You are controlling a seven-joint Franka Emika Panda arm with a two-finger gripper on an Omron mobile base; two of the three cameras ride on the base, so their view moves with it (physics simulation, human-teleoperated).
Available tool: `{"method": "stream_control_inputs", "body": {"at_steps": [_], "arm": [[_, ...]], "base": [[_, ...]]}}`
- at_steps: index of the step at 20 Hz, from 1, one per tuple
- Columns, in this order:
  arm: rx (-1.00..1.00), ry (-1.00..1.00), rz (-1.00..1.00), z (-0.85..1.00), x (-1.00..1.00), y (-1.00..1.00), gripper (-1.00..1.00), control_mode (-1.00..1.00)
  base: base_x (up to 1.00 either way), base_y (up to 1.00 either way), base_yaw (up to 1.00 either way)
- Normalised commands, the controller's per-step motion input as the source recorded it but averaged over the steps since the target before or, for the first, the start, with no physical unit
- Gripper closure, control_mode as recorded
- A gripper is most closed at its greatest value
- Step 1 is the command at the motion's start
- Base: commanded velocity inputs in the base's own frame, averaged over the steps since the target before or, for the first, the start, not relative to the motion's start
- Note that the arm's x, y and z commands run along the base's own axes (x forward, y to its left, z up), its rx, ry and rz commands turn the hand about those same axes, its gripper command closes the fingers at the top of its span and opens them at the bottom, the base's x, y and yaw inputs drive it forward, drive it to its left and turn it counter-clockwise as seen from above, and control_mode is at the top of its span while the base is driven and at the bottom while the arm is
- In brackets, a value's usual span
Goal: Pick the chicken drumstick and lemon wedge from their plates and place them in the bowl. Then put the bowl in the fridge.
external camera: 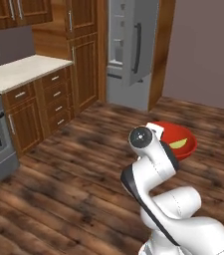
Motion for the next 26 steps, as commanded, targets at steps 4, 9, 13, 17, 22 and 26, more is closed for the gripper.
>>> {"method": "stream_control_inputs", "body": {"at_steps": [4,9,13,17,22,26], "arm": [[0.00,0.00,0.00,0.00,0.00,0.00,1.00,1.00],[0.00,0.00,0.00,0.00,0.00,0.00,1.00,1.00],[0.00,0.00,0.00,0.00,0.00,0.00,1.00,1.00],[0.00,0.00,0.00,0.00,0.00,0.00,1.00,1.00],[0.00,0.00,0.00,0.00,0.00,0.00,1.00,1.00],[0.00,0.00,0.00,0.00,0.00,0.00,1.00,1.00]], "base": [[0.94,0.33,0.00],[0.93,0.32,-0.01],[0.91,0.32,-0.07],[0.90,0.29,-0.12],[0.85,0.26,-0.20],[0.79,0.27,-0.28]]}}
